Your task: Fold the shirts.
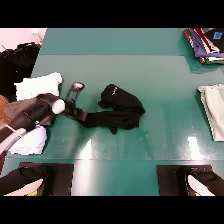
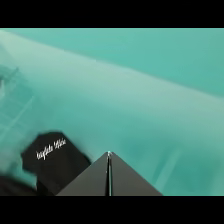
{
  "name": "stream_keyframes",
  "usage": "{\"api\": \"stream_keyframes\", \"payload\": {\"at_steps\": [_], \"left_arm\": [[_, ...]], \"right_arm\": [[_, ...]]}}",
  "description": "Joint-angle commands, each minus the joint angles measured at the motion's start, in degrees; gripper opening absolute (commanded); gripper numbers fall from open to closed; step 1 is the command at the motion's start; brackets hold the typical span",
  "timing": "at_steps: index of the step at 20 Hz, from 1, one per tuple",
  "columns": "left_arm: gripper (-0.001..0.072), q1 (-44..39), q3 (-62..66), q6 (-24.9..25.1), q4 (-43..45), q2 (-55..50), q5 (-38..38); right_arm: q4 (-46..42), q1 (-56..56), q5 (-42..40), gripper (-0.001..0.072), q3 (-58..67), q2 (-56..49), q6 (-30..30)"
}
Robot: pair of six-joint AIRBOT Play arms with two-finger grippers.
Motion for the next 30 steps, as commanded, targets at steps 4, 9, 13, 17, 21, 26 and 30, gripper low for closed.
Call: {"api": "stream_keyframes", "payload": {"at_steps": [4, 9, 13, 17, 21, 26, 30], "left_arm": [[0.0024, 18.16, 14.49, 2.4, 7.52, 4.26, -5.97], [0.0024, 20.15, 15.04, 2.97, 3.26, 4.26, -5.97], [0.0025, 20.15, 15.04, 2.95, 1.38, 4.26, -6.08], [0.0025, 20.15, 15.04, 2.95, -0.11, 4.26, -6.05], [0.0024, 20.15, 15.04, 2.95, -0.76, 4.26, -6.21], [0.0025, 20.15, 15.04, 2.95, -1.44, 4.26, -6.19], [0.0024, 20.15, 16.83, 2.95, -1.77, 5.75, -6.49]], "right_arm": [[0.44, 0.0, 1.92, 0.0015, -14.05, -0.46, 3.28], [15.41, 0.17, -3.74, 0.0513, -27.02, -10.27, 0.9], [29.27, 3.48, -11.15, 0.0513, -26.03, -24.81, -7.52], [30.18, 9.77, -11.87, 0.0513, -14.43, -39.91, -8.74], [30.16, 13.88, -10.95, 0.0513, -2.6, -52.46, -8.7], [29.75, 14.69, -9.84, 0.0238, 8.2, -59.76, -8.57], [25.99, 12.92, -7.15, 0.0012, 15.13, -57.16, -9.14]]}}
